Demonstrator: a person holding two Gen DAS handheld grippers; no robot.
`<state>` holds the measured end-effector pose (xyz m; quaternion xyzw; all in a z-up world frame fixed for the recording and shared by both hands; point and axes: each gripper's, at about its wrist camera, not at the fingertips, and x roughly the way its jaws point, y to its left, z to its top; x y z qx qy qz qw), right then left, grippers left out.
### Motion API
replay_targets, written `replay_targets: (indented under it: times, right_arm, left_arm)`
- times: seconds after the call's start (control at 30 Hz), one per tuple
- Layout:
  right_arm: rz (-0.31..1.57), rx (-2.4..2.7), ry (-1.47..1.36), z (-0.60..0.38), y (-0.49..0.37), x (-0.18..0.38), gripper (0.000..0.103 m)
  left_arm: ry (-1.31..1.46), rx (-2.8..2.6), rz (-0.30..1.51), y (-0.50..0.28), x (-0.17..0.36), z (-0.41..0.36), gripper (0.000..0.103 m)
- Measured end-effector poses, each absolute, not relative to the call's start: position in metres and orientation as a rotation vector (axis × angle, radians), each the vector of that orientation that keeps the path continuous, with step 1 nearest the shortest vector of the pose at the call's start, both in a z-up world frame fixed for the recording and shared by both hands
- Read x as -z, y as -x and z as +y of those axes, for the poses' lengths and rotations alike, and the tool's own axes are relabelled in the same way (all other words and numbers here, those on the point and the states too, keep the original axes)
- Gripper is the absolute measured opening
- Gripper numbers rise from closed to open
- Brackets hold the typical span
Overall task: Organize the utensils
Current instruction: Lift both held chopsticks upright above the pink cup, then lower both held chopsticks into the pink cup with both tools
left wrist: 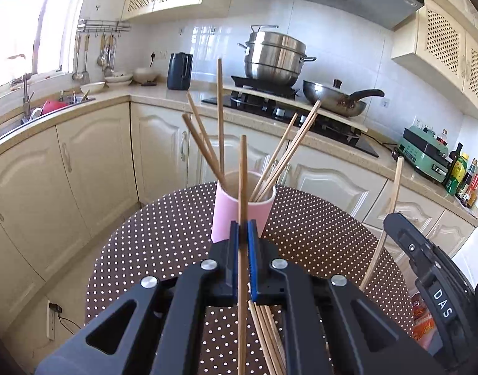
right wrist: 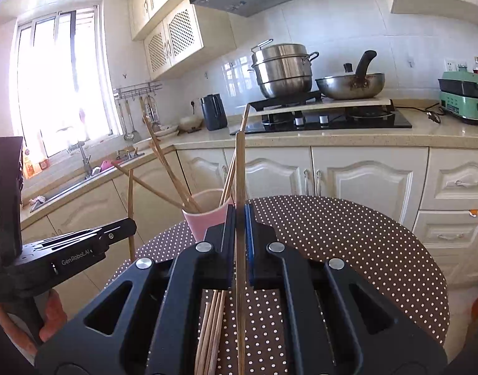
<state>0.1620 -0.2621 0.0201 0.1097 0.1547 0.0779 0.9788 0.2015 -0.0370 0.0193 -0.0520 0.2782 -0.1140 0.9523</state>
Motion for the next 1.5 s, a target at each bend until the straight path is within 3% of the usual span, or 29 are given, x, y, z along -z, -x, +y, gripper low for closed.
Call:
replay_targets:
  times: [0.4, 0.87, 1.5]
  right_arm:
    - [0.212, -0.158, -0.21, -0.262, -0.174, -0.051, 0.007]
    - [0.013, -0.186, -0.199, -0.244, -0.225, -0.125, 0.007]
    - [0.0, -0.195, -0.225, -0.236, -0.298, -0.095, 0.007]
  left_arm:
    - [0.1, 0.223, 0.431, -0.209, -0.069, -0.046, 0.006]
    - [0.128, 0.178, 0.283, -0.266, -0.136, -0.055, 0.006]
    - [0.161, 0.11, 0.209, -0.329, -0.104, -0.056, 0.007]
